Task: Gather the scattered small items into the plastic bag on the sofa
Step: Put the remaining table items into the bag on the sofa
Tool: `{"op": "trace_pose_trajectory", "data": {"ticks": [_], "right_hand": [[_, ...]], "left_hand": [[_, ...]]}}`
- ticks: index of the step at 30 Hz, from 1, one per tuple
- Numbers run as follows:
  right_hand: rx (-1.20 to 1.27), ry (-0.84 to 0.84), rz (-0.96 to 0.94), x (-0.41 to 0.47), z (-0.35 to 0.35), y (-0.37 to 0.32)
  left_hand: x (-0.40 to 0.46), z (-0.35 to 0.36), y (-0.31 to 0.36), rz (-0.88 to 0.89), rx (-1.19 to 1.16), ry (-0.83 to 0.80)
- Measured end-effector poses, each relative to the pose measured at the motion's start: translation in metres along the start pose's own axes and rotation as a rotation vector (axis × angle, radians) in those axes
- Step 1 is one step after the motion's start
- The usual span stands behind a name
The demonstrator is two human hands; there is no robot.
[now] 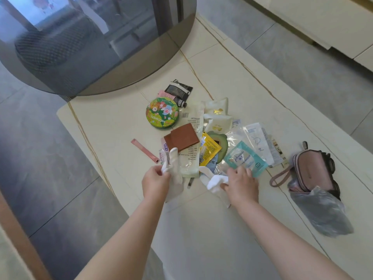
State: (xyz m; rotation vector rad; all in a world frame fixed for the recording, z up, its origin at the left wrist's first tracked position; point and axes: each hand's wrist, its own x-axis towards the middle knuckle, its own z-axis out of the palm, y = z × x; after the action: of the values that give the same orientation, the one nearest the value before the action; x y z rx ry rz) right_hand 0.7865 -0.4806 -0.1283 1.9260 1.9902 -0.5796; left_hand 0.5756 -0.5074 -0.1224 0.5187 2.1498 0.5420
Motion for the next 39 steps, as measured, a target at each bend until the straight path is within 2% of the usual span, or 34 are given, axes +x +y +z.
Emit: {"op": "trace_pose_trajectory", "data": {"ticks": [5,14,22,26,33,39], "right_hand": [[0.084,-0.023,-0.045,-0.004,0.006,-0.006],[0.064,0.025,-0.048,-0.004,0.01,-0.007],[0.051,0.027,-0.034,-0.016,0.007,-0.009],[0.151,-0.039,-0.02,-0.034,-0.004,-0.013],[0.652,-0.136,-0.005,-0.087,-0.066,-0.045],[0.763,-0.239,-0.113,-0.15,-0.123,-0.087]], "left_hand": [[0.025,0.011,0.013,0.028,0.091,0.054],[0.041,0.023,0.008,-0.168,0.055,-0.005],[0.033,0.015,0.005,-0.105,0.045,0.009],[0.002,-0.008,0.0,-0.083,-0.161,-0.047],[-0.079,-0.086,0.003,-0.179,-0.52,-0.29],[-0.166,-0.167,0.0,-0.181,-0.669,-0.276]]}}
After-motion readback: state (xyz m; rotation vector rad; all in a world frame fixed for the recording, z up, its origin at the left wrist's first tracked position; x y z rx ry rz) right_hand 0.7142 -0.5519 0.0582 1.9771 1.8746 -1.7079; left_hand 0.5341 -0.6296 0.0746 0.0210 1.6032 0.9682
